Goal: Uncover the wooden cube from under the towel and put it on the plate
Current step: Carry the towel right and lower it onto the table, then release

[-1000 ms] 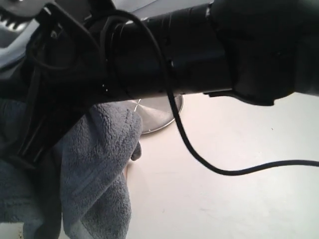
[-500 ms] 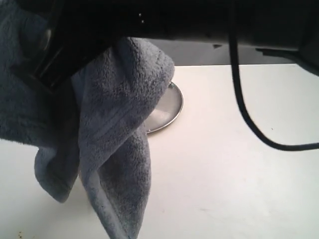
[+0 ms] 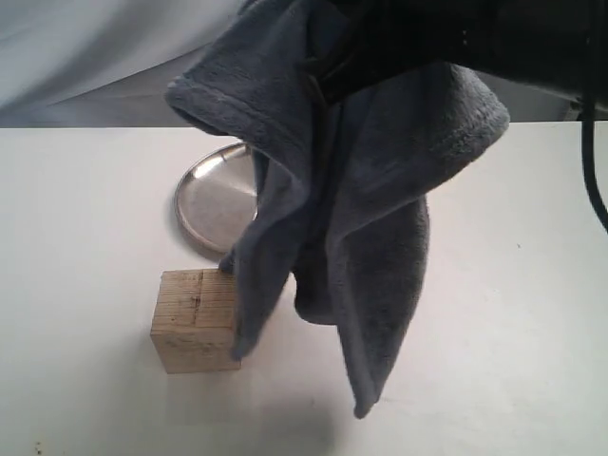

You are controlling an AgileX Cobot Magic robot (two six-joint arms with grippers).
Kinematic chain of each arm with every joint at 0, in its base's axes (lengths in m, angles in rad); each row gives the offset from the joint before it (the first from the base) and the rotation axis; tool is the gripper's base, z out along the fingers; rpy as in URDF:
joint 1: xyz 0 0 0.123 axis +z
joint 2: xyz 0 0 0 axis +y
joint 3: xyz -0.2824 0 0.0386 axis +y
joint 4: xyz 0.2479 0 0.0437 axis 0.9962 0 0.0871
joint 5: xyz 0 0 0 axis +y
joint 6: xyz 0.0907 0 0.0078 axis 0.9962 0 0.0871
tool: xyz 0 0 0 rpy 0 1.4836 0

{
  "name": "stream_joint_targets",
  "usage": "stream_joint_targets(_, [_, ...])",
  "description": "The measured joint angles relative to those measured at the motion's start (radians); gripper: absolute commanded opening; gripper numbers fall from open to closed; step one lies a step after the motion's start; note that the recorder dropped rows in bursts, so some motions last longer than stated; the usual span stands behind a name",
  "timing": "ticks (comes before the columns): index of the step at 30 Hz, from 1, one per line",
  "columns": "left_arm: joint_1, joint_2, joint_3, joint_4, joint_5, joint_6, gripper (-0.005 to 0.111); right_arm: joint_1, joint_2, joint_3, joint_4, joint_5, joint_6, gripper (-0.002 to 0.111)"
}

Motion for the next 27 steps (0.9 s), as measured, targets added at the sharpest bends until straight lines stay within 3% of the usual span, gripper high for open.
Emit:
stream_joint_targets(4, [0.0, 0.0, 0.0, 0.0, 0.0, 0.002, 0.0, -0.068, -0.002, 0.064, 0.007, -0.017, 0.0, 0.0])
stream_joint_targets(20, [0.0, 0.0, 0.0, 0.0, 0.0, 0.002, 0.0, -0.068, -0.004, 0.238, 0.092, -0.09, 0.054, 0.0])
stream_joint_targets(27, [0.0, 0.0, 0.0, 0.0, 0.0, 0.002, 0.0, -0.068, 0.097, 0.331, 0.178, -0.125, 0.086, 0.0])
